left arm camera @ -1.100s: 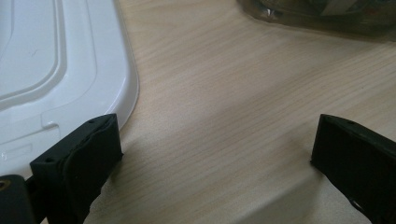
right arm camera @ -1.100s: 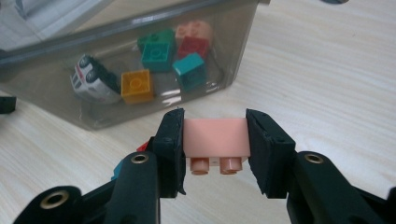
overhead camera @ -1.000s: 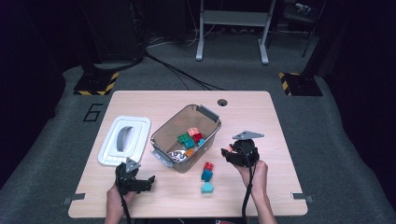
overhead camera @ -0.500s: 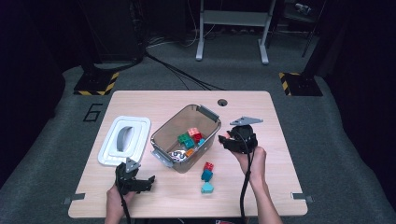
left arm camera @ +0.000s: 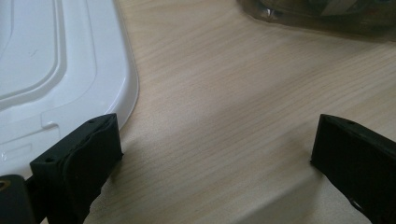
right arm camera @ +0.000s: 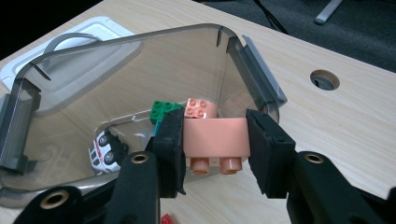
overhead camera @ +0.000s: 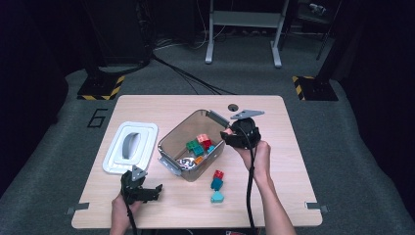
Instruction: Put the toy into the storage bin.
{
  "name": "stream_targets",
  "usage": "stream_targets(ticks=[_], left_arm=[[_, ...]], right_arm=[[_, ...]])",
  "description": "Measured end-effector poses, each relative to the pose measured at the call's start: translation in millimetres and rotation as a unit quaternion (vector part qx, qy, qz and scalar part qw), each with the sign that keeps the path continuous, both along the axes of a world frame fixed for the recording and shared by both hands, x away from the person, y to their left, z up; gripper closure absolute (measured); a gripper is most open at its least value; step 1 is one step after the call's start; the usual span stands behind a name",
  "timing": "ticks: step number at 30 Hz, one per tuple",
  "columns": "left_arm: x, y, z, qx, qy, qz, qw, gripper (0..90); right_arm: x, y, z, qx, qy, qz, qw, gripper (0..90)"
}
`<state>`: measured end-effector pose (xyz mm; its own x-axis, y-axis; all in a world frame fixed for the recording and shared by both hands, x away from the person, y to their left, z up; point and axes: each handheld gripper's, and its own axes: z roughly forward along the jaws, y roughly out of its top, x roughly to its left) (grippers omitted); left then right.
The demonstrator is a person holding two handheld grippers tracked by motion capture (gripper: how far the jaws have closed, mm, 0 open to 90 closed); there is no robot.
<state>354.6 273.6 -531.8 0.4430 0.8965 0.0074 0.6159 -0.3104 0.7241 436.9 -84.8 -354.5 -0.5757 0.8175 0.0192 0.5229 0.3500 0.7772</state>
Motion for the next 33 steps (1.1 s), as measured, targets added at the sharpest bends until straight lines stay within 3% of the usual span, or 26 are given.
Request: stream_targets(ticks=[12,25,33], left_arm=[[-0.1,0.8,1.0,0.002,0.006,-0.005,1.0,1.5],[-0.1,0.6,0.8,0.001,0.005,-0.004,1.0,1.5],[-0.1,0.6,0.8,0.002,0.005,-0.004,1.0,1.5]], right_arm=[[21.1,17.9,-0.3,-0.015,0.017,0.004,0.9997,58.8],[39.1,25.7,-13.7,-0.032,0.04,0.004,0.9986,58.8],[44.6,31.7,-22.9,-0.055,0.056,0.009,0.9969,58.7]])
